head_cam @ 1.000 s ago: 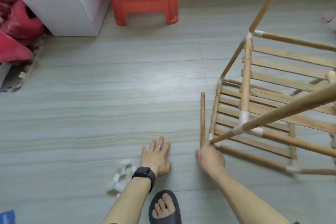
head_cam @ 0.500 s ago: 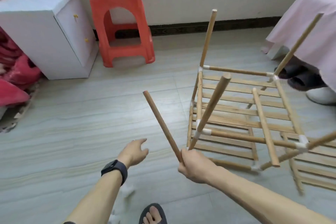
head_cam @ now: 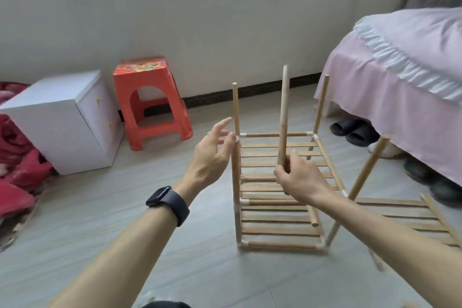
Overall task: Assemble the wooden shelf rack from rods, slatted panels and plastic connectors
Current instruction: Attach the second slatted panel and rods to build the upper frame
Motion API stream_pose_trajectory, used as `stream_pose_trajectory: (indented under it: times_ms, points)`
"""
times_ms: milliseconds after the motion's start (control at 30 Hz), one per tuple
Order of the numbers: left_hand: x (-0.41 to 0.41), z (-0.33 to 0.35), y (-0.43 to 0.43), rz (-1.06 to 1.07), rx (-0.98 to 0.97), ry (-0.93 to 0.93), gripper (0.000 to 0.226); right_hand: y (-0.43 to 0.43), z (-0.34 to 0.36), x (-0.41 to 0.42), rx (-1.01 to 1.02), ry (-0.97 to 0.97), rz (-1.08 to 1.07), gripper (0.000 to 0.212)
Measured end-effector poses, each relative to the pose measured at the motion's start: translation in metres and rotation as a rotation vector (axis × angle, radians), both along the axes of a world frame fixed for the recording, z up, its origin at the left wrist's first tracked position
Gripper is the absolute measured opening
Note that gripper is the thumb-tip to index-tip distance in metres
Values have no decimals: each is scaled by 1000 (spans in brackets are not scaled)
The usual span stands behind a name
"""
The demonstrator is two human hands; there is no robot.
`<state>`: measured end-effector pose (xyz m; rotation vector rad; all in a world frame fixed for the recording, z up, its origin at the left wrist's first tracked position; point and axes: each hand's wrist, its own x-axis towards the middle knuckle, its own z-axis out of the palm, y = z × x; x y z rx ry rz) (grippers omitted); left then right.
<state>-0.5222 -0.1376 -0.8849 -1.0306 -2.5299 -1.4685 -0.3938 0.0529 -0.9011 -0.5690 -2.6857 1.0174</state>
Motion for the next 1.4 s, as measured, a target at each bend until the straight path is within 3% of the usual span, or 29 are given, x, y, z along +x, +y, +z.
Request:
stream_pose_trajectory:
  times_ms: [100,167,300,467,667,833,1000,1100,1267,1400]
  points:
    - [14,-1,19,-11,-94,148,33,20,-27,-3,162,-329,-82,36]
    - [17,-6,25,58,-80,182,27,23,-42,-6,190,-406,-98,31]
    - [16,-7,27,105,-84,200,25,16,-65,-14,174,-431,-136,21]
    - [16,-7,23,91,-124,229,28,4,-95,-13,284,-482,-149,43]
    - [10,-9,24,75,-124,228,32,-5,-100,-8,522,-413,-125,37]
    - [-2,-14,4,-74,-218,219,60,-32,-98,-3,743,-356,183,18]
    - [-29,-86,-86,123,-258,-139,65,-87,-130,-9,659,-349,445,28]
    - [-36,-161,-160,331,-458,-345,67,-121,-162,-26,616,-392,535,28]
    - [1,-267,-243,442,-901,-719,80,-178,-229,-62,473,-526,671,30]
    - [34,-324,-265,434,-975,-1077,106,-223,-287,-77,307,-675,794,46]
